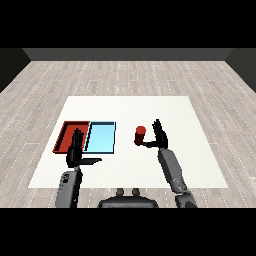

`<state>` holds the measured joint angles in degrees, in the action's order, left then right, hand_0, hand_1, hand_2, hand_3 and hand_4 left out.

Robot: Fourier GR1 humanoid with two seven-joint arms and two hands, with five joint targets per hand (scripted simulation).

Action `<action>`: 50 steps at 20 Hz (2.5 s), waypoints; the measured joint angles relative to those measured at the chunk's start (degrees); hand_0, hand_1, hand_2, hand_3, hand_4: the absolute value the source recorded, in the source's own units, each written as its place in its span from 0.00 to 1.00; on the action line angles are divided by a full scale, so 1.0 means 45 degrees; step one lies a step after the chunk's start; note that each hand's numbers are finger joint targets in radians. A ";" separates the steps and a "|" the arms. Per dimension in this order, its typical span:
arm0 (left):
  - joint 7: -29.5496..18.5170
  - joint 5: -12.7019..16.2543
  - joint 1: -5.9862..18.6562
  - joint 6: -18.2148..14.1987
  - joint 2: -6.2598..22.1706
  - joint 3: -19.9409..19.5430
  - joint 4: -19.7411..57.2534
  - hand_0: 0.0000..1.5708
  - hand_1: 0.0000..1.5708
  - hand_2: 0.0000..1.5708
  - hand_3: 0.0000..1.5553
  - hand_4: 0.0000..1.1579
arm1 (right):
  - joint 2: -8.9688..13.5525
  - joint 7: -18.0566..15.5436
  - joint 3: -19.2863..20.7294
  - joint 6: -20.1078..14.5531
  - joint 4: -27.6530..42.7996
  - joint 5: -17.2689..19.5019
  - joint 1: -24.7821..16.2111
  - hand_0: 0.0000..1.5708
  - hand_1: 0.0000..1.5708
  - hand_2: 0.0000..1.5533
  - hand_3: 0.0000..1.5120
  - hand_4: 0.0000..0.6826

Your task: Pick the red can and put it in the red box

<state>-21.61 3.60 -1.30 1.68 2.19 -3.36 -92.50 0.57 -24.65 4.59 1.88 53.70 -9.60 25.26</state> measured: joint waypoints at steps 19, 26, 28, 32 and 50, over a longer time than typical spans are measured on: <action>-0.0031 0.0207 -0.0048 0.0174 0.0057 -0.0104 0.0032 0.00 0.00 0.00 0.00 0.00 | -0.0080 -0.2605 -0.0483 -0.0096 -0.4951 -0.1590 0.2285 0.00 0.00 0.00 0.00 0.00; 0.0154 0.0467 0.0013 0.0331 0.0249 -0.0357 -0.0094 0.00 0.00 0.00 0.00 0.00 | -0.0075 -0.2785 -0.0451 0.0022 -0.5782 -0.1847 0.2895 0.00 0.00 0.00 0.00 0.00; 0.0078 0.0421 0.0059 0.0302 0.0244 -0.0378 0.0012 0.00 0.00 0.00 0.00 0.00 | -0.0054 -0.2916 -0.0685 0.0044 -0.5882 -0.2084 0.2861 0.00 0.00 0.00 0.00 0.00; 0.0169 0.0428 -0.0068 0.0236 0.0204 -0.0364 -0.0185 0.00 0.00 0.00 0.00 0.00 | -0.0060 -0.3112 -0.0975 -0.0100 -0.6546 -0.2450 0.3408 0.00 0.00 0.00 0.00 0.00; -0.0068 0.0217 0.0173 0.0121 0.0149 -0.0359 0.0148 0.00 0.00 0.00 0.00 0.00 | -0.0046 -0.3374 -0.0872 -0.0176 -0.8173 -0.2707 0.4494 0.00 0.00 0.00 0.00 0.00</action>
<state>-21.92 4.58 -0.52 2.22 2.86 -4.97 -91.83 0.37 -39.84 0.66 1.09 16.92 -21.78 45.48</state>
